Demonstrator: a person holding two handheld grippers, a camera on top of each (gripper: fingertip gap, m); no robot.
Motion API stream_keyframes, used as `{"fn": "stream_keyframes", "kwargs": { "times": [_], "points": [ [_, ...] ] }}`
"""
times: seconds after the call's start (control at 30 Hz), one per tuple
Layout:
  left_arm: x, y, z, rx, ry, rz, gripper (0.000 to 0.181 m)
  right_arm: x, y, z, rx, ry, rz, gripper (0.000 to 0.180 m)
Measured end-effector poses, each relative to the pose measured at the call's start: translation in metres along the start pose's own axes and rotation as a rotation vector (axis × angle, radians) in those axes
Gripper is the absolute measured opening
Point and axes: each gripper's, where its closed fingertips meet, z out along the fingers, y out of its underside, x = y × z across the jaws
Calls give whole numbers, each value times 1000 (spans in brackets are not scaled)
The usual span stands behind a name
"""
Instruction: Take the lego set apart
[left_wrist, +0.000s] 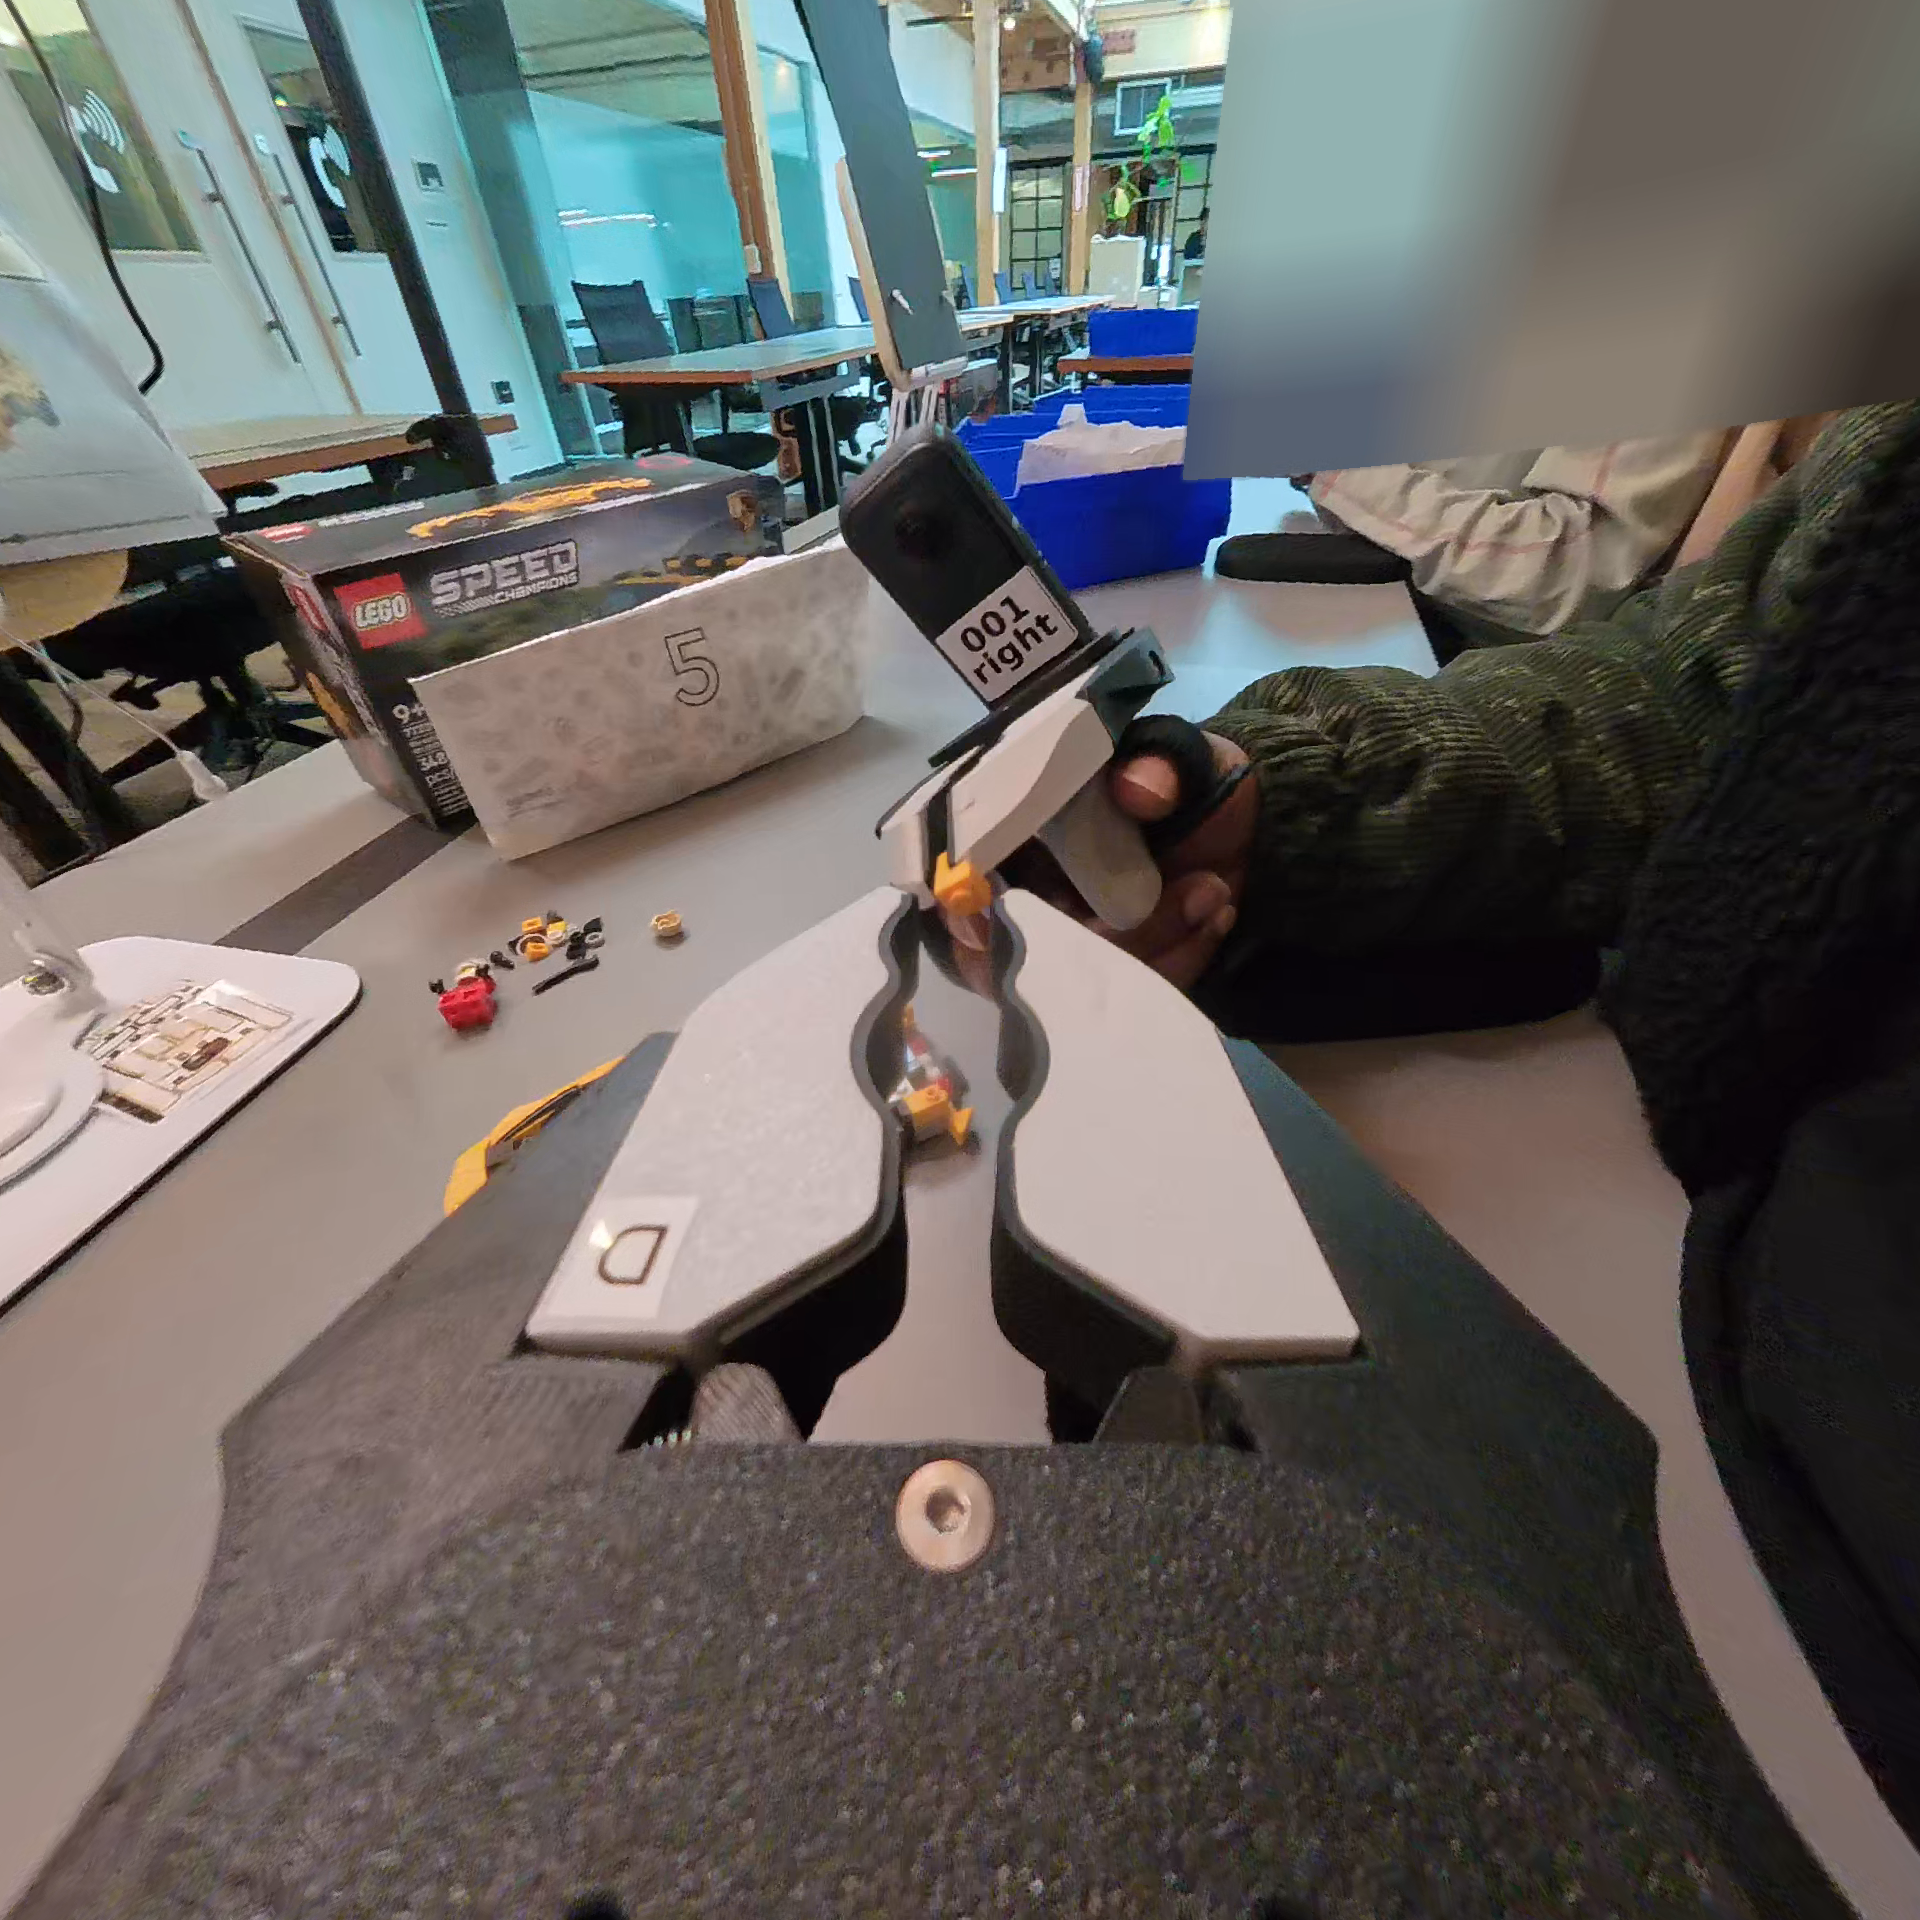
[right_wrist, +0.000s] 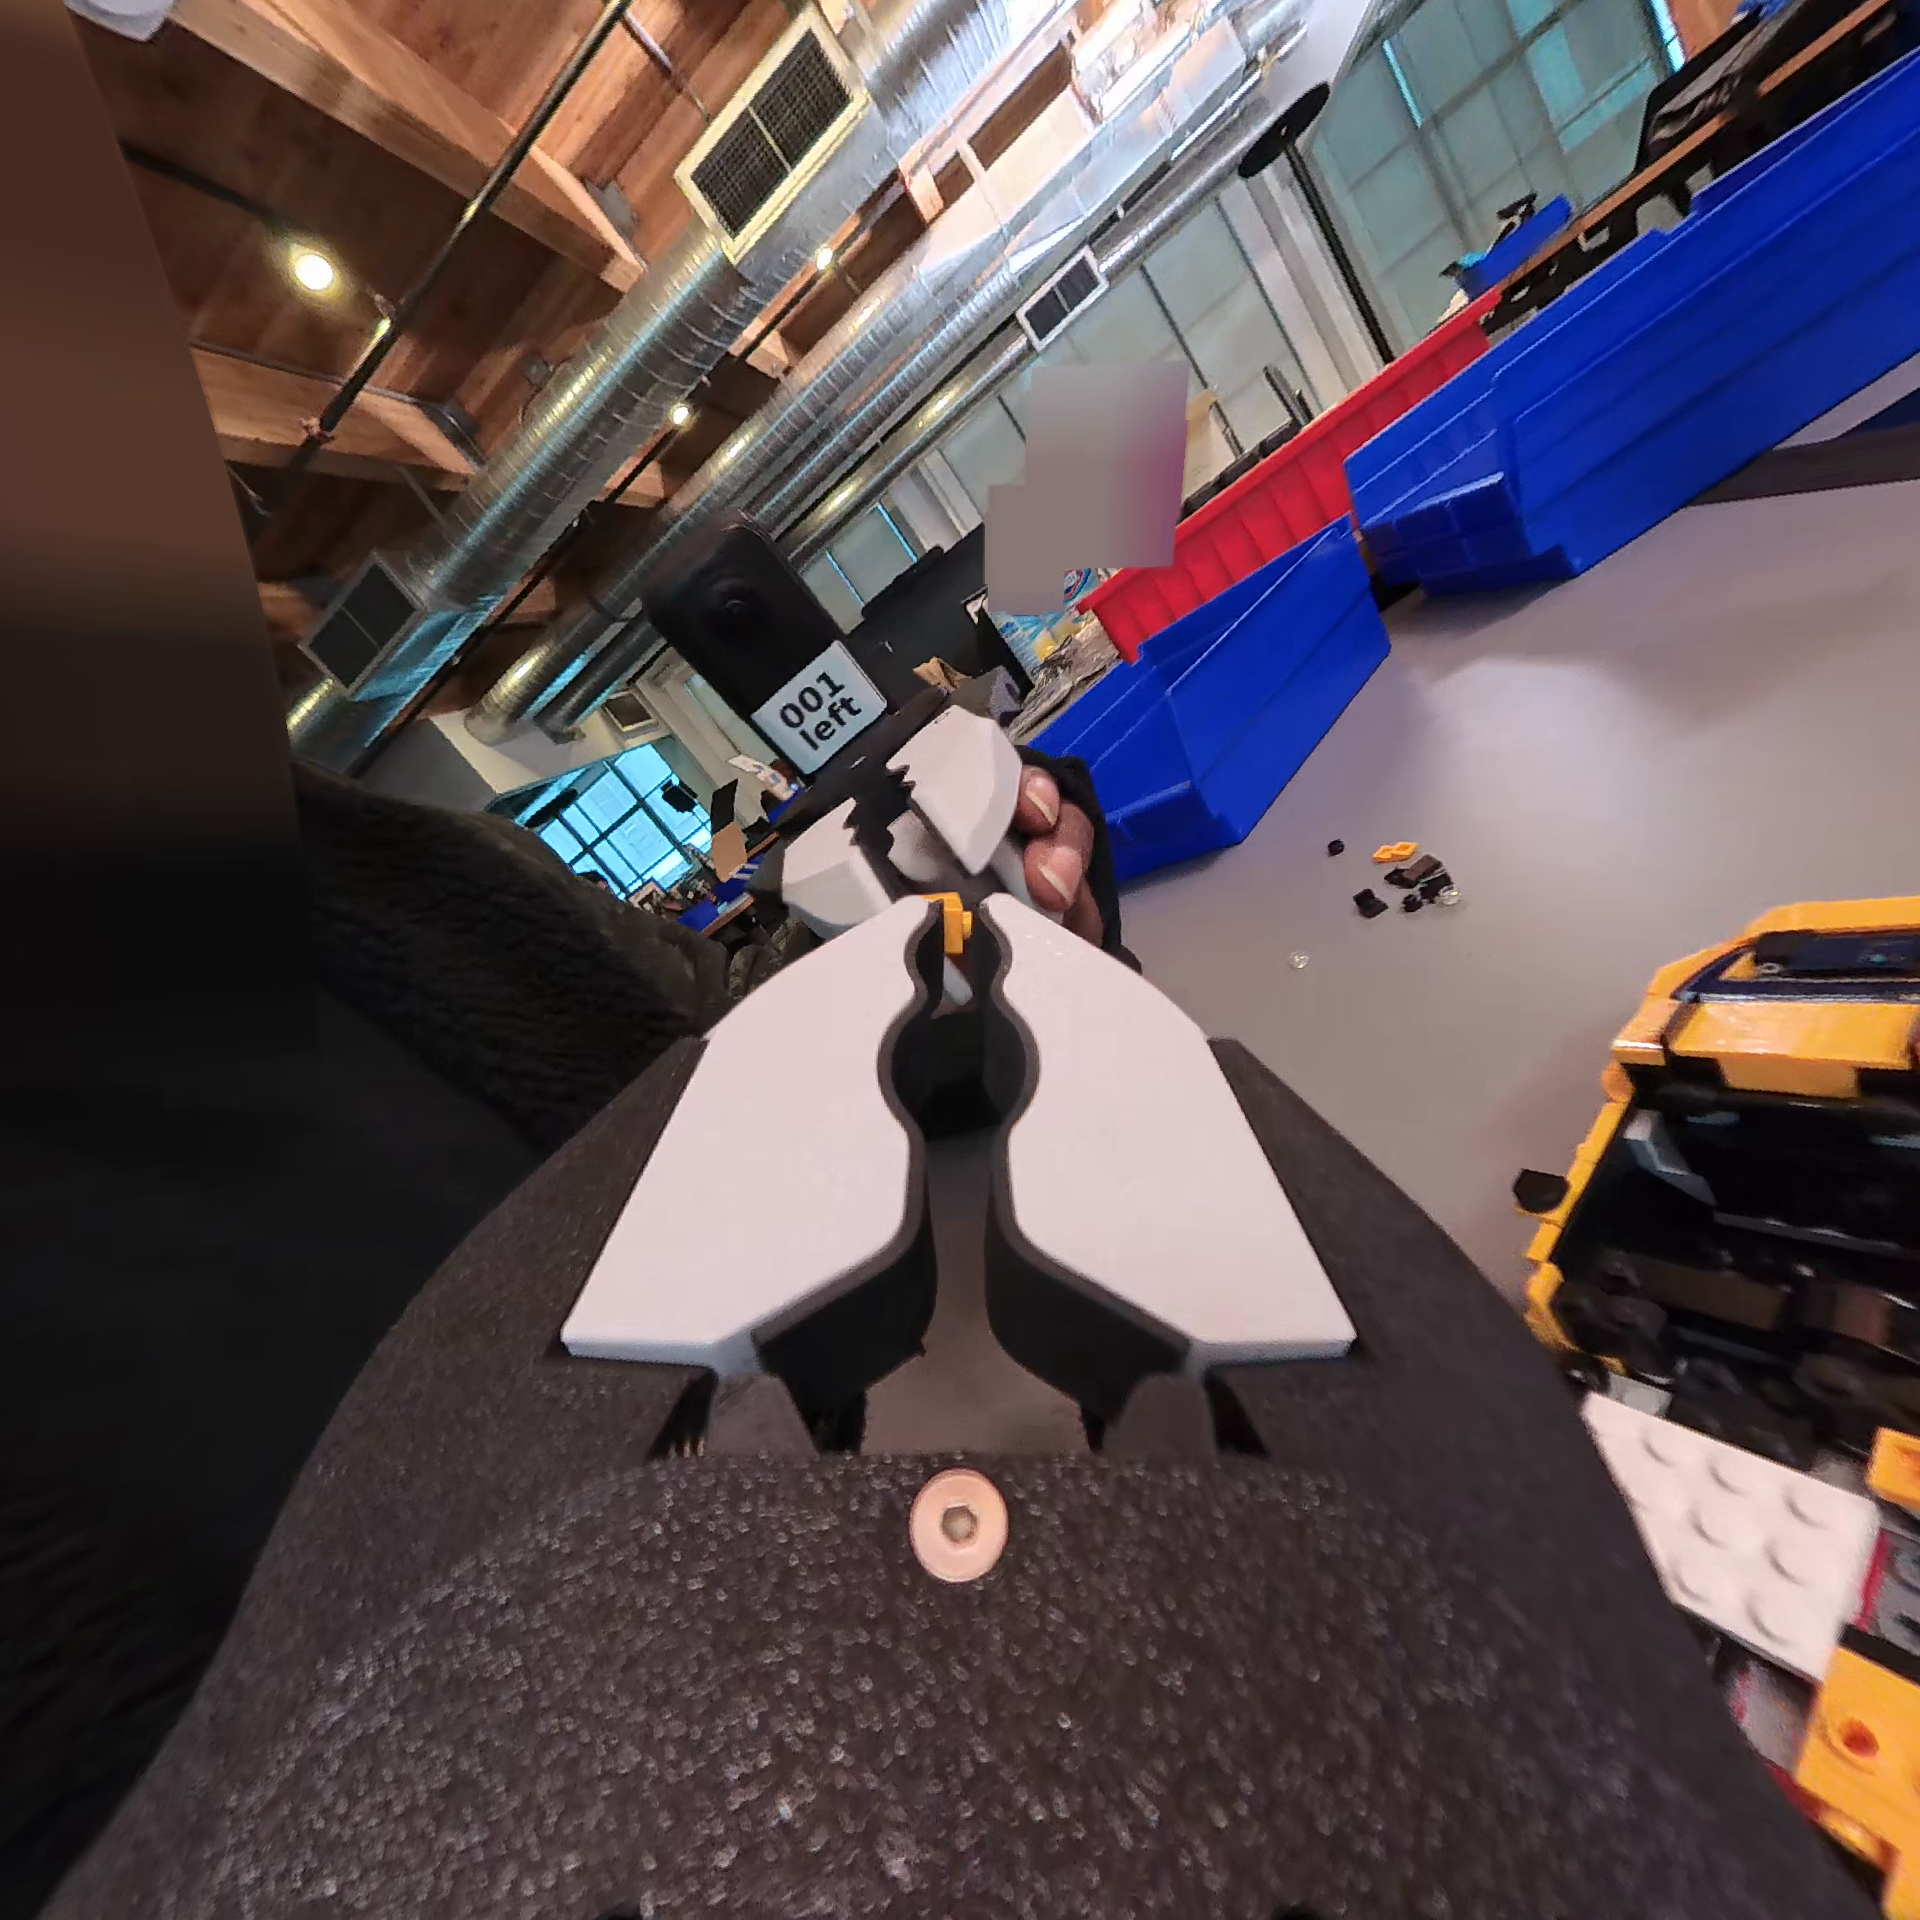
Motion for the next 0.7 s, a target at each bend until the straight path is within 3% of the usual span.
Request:
{"fn": "stream_keyframes", "kwargs": {
  "times": [0.23,0.5,0.7],
  "points": [
    [6,4,3,-16,43,-49,12,-5,4,3,-18,-14,-40,4],
    [19,-2,2,32,164,-177,8,-17,6,6,-31,-24,-215,5],
    [24,-3,-1,13,183,-153,8,-23,8,7,-57,-5,-365,4]
  ]
}}
